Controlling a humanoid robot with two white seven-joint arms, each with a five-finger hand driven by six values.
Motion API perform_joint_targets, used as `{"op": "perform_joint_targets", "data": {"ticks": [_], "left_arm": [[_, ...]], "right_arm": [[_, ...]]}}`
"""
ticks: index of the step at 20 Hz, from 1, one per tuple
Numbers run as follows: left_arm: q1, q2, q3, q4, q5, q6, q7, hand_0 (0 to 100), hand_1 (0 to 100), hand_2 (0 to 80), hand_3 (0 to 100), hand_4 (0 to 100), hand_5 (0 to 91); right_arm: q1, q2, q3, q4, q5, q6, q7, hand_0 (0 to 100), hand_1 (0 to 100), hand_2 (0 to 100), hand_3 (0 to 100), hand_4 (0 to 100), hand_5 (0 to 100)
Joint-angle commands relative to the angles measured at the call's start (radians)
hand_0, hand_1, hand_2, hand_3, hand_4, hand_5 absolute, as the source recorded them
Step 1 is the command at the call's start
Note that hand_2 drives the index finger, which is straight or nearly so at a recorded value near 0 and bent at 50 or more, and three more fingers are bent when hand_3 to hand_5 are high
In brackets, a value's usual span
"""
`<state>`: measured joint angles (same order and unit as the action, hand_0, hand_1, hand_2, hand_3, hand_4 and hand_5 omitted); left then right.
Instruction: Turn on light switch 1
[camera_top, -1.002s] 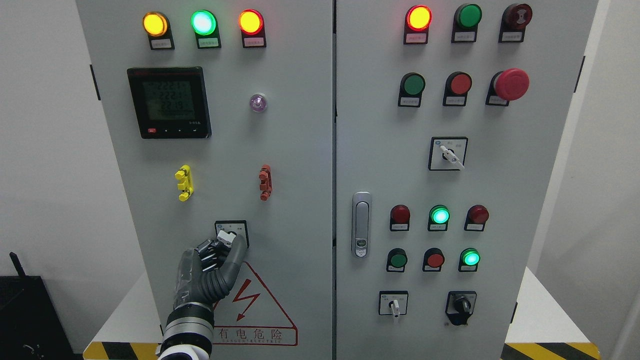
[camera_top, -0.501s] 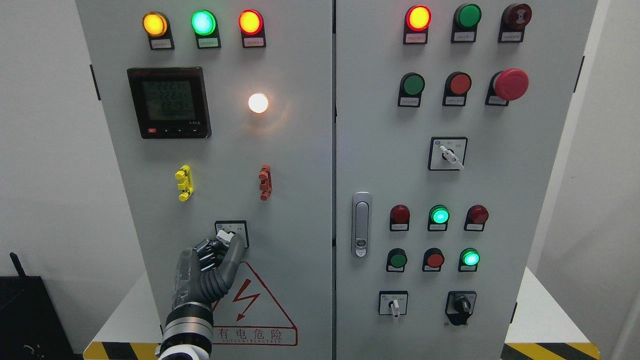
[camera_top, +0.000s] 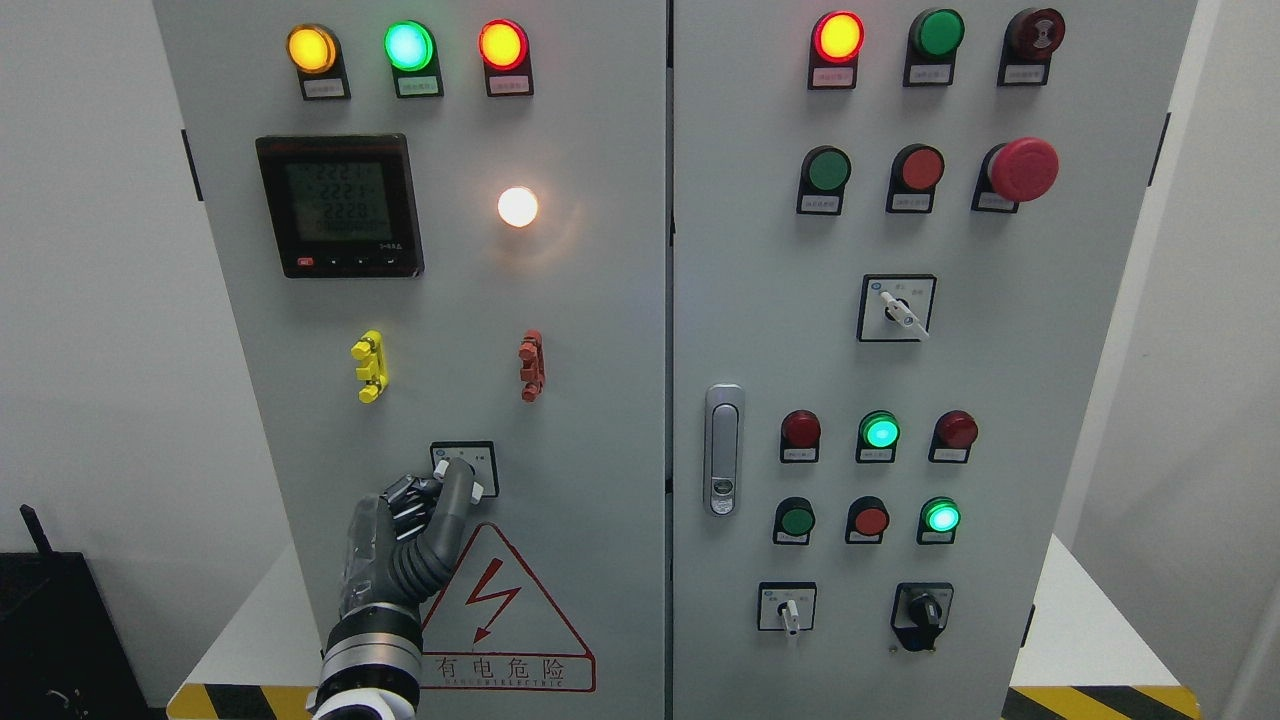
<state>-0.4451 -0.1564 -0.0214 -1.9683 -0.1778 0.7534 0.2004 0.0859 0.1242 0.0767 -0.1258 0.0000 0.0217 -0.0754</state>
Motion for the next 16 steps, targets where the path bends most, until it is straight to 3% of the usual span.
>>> {"op": "perform_joint_targets", "data": {"ticks": [1,6,11,16], "left_arm": [[0.0,0.0,-0.014,0.0,0.0,0.004,-0.006,55,43,59.2,97,95,84.9],[0.0,0.0,-0.014,0.0,0.0,0.004,-0.006,44,45,59.3,97,95,85.0],[0.0,0.0,-0.014,0.0,0.0,0.004,-0.006,22,46,59.7,97,95,84.9],[0.0,0.0,-0.014,-0.001,0.0,0.004,-0.006,11,45,60.1,97,95,84.9]], "right_arm": [[0.0,0.0,0.0,0.0,-0.025,0.0,0.0,0,0,0,0,0,0],[0.0,0.0,0.0,0.0,-0.025,0.0,0.0,0,0,0,0,0,0],[0.0,0.0,0.0,0.0,-0.025,-0.002,0.0,0,0,0,0,0,0],[0.0,0.0,0.0,0.0,-0.025,0.0,0.0,0,0,0,0,0,0]]}}
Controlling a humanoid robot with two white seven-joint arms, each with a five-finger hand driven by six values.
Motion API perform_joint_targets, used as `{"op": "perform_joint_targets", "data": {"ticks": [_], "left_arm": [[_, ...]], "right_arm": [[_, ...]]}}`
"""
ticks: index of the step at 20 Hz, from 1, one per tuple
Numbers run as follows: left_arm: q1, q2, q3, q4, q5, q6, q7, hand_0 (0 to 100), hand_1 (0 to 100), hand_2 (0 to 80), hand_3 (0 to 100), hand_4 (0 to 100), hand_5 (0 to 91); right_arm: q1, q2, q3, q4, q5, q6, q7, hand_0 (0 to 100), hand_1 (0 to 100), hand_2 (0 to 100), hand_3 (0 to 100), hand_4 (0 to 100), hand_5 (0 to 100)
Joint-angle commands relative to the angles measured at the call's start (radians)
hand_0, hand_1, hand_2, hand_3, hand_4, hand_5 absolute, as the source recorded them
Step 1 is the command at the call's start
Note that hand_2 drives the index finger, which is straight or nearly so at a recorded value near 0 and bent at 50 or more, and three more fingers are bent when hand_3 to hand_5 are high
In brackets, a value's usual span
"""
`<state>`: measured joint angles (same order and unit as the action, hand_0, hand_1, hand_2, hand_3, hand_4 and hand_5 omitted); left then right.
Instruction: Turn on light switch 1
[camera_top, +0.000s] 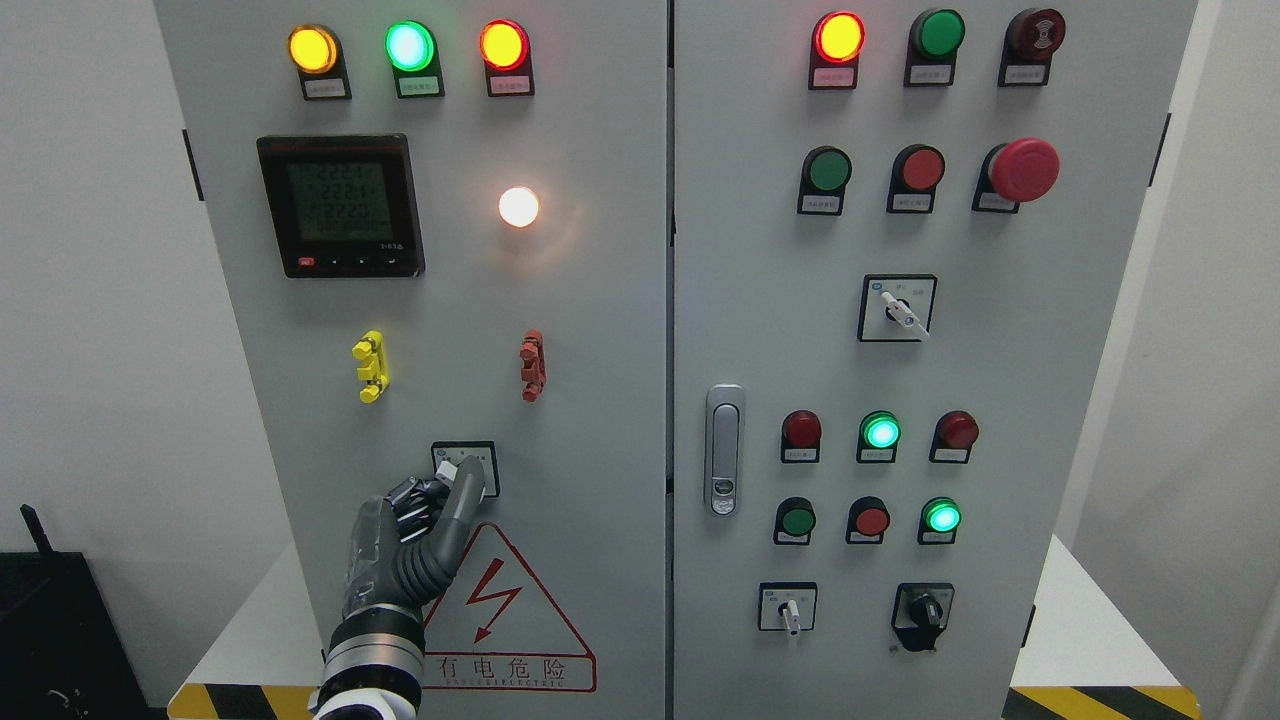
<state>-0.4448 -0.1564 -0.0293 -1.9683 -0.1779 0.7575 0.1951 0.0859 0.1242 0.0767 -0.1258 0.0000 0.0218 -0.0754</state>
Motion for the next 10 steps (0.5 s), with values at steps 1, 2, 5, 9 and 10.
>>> {"op": "perform_joint_targets", "data": {"ticks": [1,2,5,9,10], "left_arm": [[0.001,0.0,-0.006,-0.001,0.001,0.0,0.0,10,44,60.1,97,95,84.9],[0.001,0.0,-0.006,-0.001,0.002,0.0,0.0,10,44,60.1,97,95,84.9],[0.005,0.0,-0.006,-0.007,0.002,-0.001,-0.002,9,44,60.2,97,95,84.9],[0.02,0.003,-0.006,-0.015,0.002,-0.006,-0.005,9,44,60.3,96,95,85.0],[0.027,0.003,-0.006,-0.017,0.002,-0.009,-0.005,8,44,60.3,96,95,85.0]], "right_arm": [[0.0,0.0,0.0,0.0,-0.025,-0.002,0.0,0,0,0,0,0,0],[0.0,0.0,0.0,0.0,-0.025,0.0,0.0,0,0,0,0,0,0],[0.0,0.0,0.0,0.0,-0.025,0.0,0.0,0,0,0,0,0,0],[0.0,0.0,0.0,0.0,-0.025,0.0,0.0,0,0,0,0,0,0],[0.0,0.0,0.0,0.0,-0.025,0.0,0.0,0,0,0,0,0,0]]}}
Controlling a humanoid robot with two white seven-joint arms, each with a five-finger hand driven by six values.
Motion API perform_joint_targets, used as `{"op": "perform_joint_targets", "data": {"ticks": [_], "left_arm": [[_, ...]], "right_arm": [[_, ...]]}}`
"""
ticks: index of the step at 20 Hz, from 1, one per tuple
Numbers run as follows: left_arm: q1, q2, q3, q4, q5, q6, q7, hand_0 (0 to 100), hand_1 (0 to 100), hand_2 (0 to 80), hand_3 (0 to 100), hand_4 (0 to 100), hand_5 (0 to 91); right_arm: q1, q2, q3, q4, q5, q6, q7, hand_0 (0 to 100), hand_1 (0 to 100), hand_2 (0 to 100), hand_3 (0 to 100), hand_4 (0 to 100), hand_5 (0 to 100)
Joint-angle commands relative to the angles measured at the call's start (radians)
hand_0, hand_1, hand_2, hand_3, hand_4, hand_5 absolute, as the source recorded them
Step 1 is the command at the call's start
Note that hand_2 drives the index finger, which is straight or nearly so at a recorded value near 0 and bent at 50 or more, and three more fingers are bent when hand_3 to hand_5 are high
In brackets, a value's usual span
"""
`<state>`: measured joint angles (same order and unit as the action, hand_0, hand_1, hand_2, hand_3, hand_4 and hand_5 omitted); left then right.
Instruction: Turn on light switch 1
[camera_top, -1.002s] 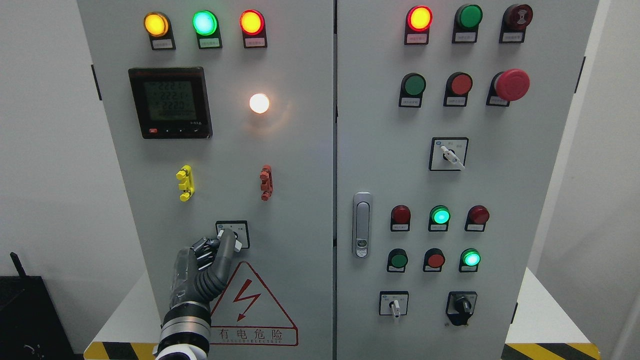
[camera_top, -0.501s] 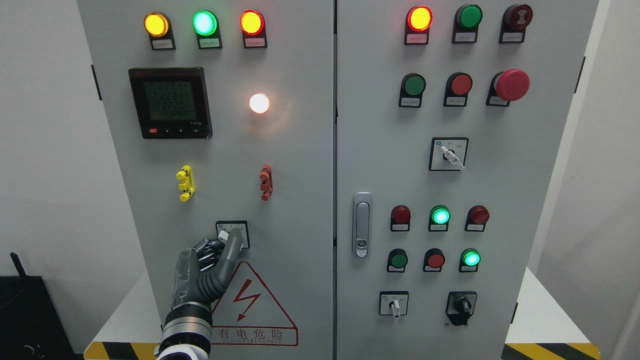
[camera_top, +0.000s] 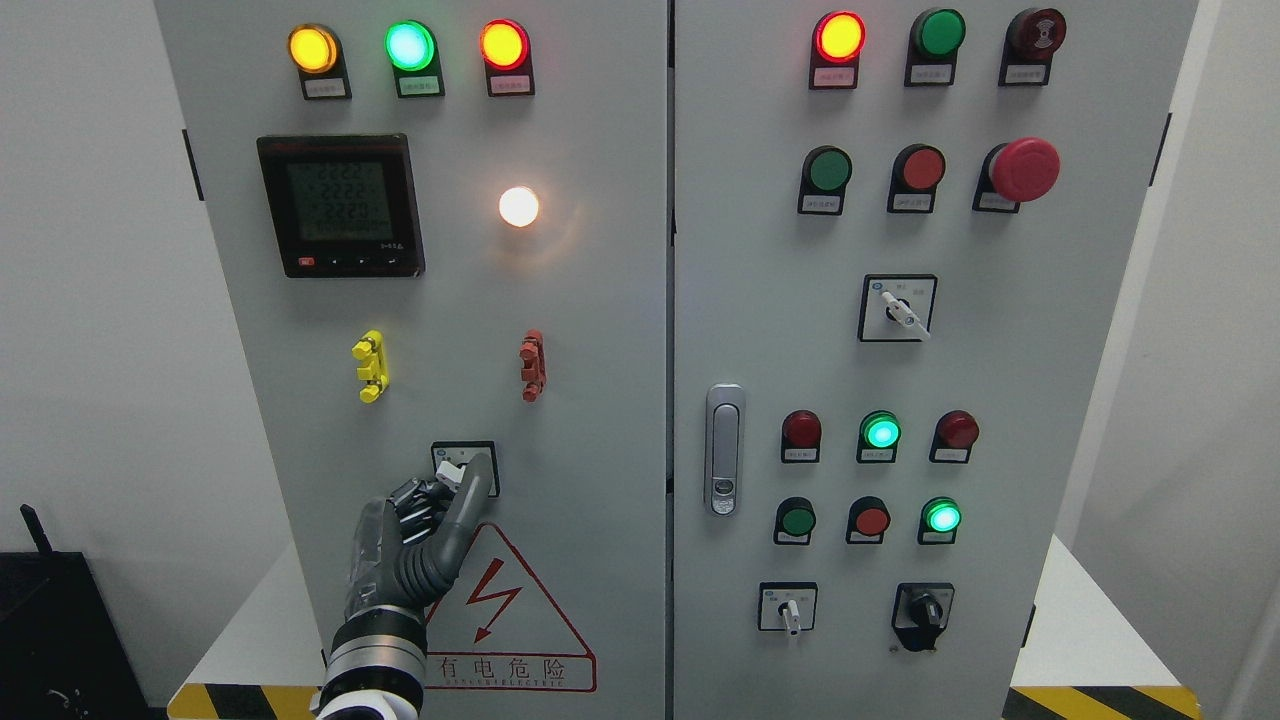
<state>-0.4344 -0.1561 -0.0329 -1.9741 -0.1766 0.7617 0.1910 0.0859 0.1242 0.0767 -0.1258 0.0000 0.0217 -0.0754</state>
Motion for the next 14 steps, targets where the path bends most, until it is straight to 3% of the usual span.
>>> {"op": "perform_joint_targets", "data": {"ticks": [1,9,14], "left_arm": [[0.023,0.004,-0.002,-0.021,0.0,-0.016,-0.002,8,44,60.4,96,95,85.0],[0.071,0.009,-0.001,-0.072,0.0,-0.027,-0.022,8,44,60.5,96,95,85.0],[0.149,0.016,-0.001,-0.075,-0.003,-0.177,-0.021,8,44,60.6,96,95,85.0]], "right_arm": [[0.0,0.0,0.0,0.0,-0.025,-0.002,0.0,0,0,0,0,0,0],[0.0,0.0,0.0,0.0,-0.025,0.0,0.0,0,0,0,0,0,0],[0.0,0.0,0.0,0.0,-0.025,0.0,0.0,0,0,0,0,0,0]]}}
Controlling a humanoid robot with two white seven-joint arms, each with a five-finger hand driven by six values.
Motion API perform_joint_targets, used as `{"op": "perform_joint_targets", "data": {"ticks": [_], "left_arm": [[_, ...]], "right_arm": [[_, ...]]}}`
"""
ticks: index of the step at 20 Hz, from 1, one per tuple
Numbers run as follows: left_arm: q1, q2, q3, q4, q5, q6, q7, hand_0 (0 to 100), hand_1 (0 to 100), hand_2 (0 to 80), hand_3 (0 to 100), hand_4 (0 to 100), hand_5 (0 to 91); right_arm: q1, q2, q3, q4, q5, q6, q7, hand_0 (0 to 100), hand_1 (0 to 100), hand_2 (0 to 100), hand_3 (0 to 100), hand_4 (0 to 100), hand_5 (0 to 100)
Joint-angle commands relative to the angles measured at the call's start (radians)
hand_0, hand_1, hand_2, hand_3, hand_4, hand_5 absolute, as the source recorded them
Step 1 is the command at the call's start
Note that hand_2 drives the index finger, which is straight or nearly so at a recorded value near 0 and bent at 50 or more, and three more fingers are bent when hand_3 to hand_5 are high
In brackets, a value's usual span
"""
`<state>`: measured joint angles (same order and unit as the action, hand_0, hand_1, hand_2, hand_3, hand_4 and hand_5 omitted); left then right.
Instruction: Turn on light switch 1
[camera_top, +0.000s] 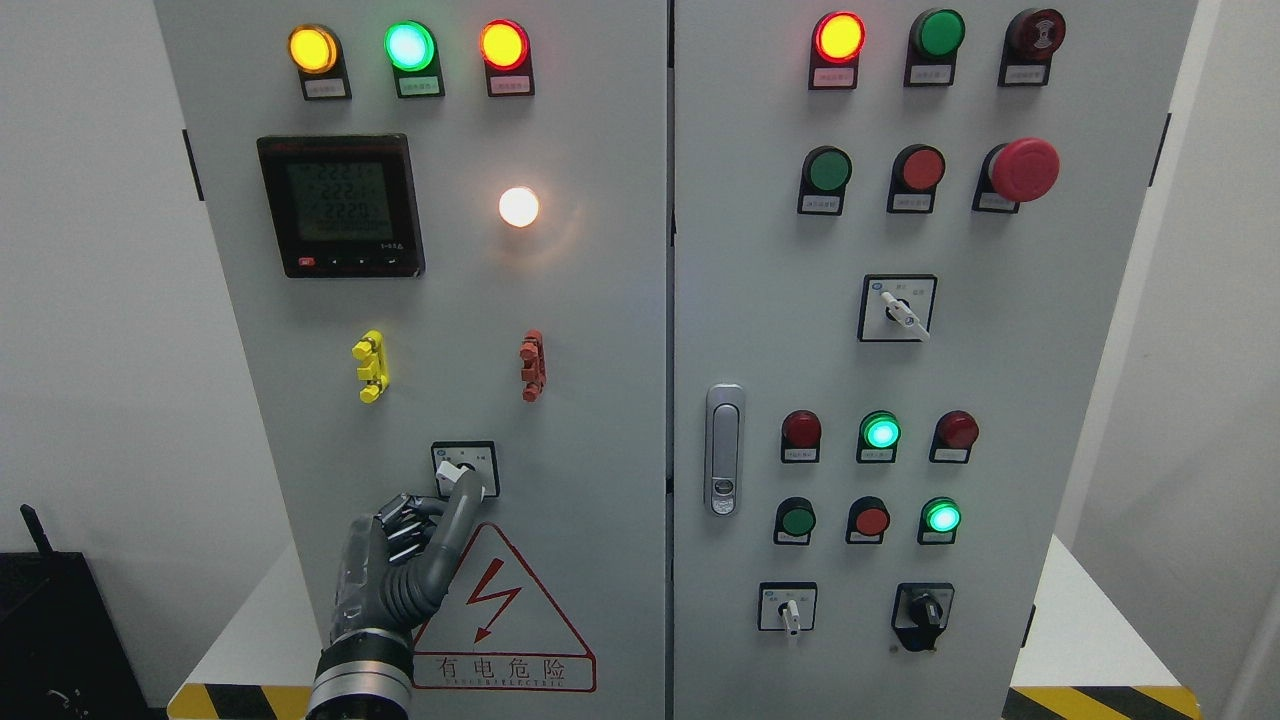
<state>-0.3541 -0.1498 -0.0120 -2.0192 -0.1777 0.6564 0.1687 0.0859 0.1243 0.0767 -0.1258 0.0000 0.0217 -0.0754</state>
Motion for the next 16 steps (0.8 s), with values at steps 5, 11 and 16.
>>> {"op": "perform_joint_targets", "data": {"ticks": [5,11,16], "left_arm": [[0.208,0.03,-0.02,-0.029,-0.003,-0.265,0.002,8,42,58.6,96,97,85.2],[0.456,0.064,0.029,0.002,0.029,-0.639,-0.029,11,34,43.7,85,93,80.9],[0.642,0.122,0.112,0.21,0.17,-0.9,-0.181,14,21,14.7,54,78,54.5]], "right_arm": [[0.0,0.0,0.0,0.0,-0.025,0.0,0.0,0,0,0,0,0,0],[0.0,0.0,0.0,0.0,-0.025,0.0,0.0,0,0,0,0,0,0],[0.0,0.0,0.0,0.0,-0.025,0.0,0.0,0,0,0,0,0,0]]}}
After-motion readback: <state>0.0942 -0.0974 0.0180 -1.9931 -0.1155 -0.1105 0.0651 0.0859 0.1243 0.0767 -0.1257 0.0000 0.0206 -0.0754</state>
